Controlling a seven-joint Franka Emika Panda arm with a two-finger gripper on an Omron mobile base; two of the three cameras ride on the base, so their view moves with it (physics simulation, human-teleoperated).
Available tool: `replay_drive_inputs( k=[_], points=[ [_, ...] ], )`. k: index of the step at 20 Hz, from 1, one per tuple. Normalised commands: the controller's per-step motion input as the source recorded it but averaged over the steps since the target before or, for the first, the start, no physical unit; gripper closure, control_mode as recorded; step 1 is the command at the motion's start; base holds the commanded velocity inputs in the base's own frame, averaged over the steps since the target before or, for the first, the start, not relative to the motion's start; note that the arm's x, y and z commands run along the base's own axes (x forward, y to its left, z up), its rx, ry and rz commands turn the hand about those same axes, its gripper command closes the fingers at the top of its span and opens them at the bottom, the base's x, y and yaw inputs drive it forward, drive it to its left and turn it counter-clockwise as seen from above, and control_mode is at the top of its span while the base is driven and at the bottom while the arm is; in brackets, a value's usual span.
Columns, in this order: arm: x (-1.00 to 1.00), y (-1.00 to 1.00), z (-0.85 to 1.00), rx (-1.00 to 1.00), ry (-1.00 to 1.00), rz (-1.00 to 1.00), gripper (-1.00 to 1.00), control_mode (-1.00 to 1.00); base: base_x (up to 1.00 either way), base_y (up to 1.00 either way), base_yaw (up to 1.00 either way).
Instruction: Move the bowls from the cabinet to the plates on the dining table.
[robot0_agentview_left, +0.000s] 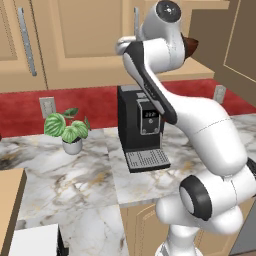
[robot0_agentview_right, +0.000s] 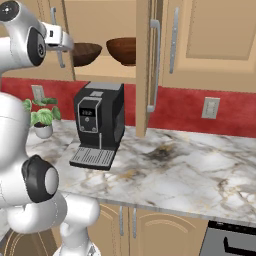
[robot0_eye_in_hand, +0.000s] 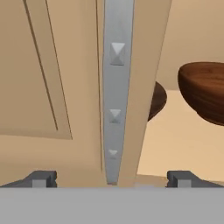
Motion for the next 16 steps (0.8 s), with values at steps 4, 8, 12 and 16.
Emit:
replay_drive_inputs(
  k=[4, 8, 12, 16],
  points=[
    [0.32, 0.00, 0.00, 0.00, 0.00, 0.00, -1.00, -1.00, 0.00, 0.00, 0.00],
    [0.22, 0.00, 0.00, 0.00, 0.00, 0.00, -1.00, -1.00, 0.00, 0.00, 0.00],
    [0.28, 0.00, 0.00, 0.00, 0.00, 0.00, -1.00, -1.00, 0.00, 0.00, 0.00],
    [0.27, 0.00, 0.00, 0.00, 0.00, 0.00, -1.00, -1.00, 0.00, 0.00, 0.00]
  ],
)
